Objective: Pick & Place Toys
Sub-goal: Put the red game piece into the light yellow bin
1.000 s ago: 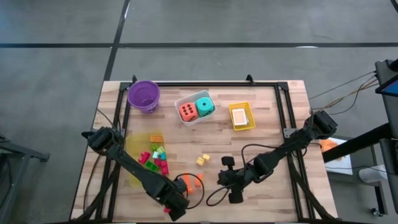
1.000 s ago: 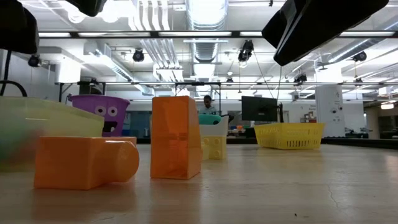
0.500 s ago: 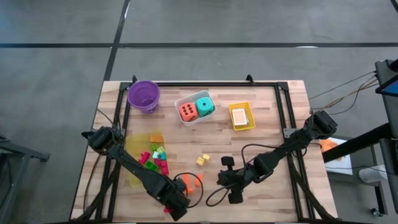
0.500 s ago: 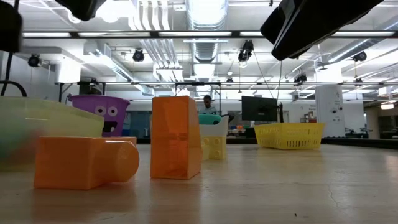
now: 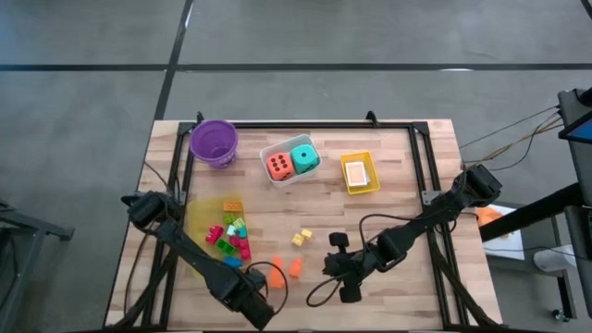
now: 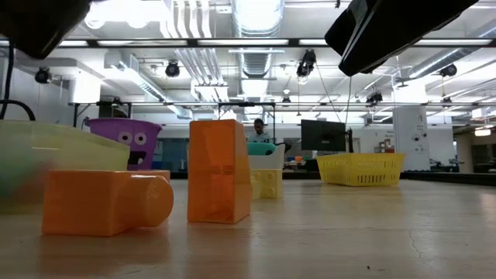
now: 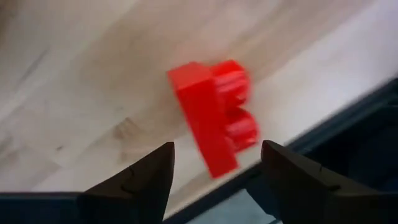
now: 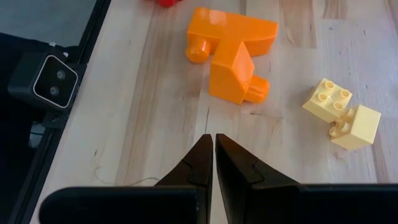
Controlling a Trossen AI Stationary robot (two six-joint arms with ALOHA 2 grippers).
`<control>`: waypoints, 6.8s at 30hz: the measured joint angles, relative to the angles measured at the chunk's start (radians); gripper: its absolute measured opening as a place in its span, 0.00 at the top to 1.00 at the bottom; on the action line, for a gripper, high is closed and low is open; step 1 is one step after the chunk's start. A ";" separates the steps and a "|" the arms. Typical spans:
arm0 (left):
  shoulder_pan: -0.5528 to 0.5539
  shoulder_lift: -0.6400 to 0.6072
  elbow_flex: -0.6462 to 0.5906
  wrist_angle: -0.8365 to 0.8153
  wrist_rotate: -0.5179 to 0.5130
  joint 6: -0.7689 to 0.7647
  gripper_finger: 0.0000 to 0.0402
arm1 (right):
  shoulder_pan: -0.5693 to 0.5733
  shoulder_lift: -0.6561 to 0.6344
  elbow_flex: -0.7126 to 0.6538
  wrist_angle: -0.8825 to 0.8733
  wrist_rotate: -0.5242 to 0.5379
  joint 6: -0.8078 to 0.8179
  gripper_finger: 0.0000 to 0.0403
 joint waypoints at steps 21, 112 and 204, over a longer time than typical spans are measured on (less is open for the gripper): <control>0.001 -0.001 -0.051 0.066 -0.084 -0.009 0.50 | 0.000 0.000 0.000 0.003 0.000 0.000 0.95; 0.054 0.077 -0.046 0.152 0.000 0.070 0.80 | 0.000 0.000 0.001 0.003 0.000 0.000 0.95; 0.639 -0.685 -0.720 -0.160 -0.184 0.393 0.91 | 0.000 0.000 0.016 0.000 -0.024 -0.053 0.95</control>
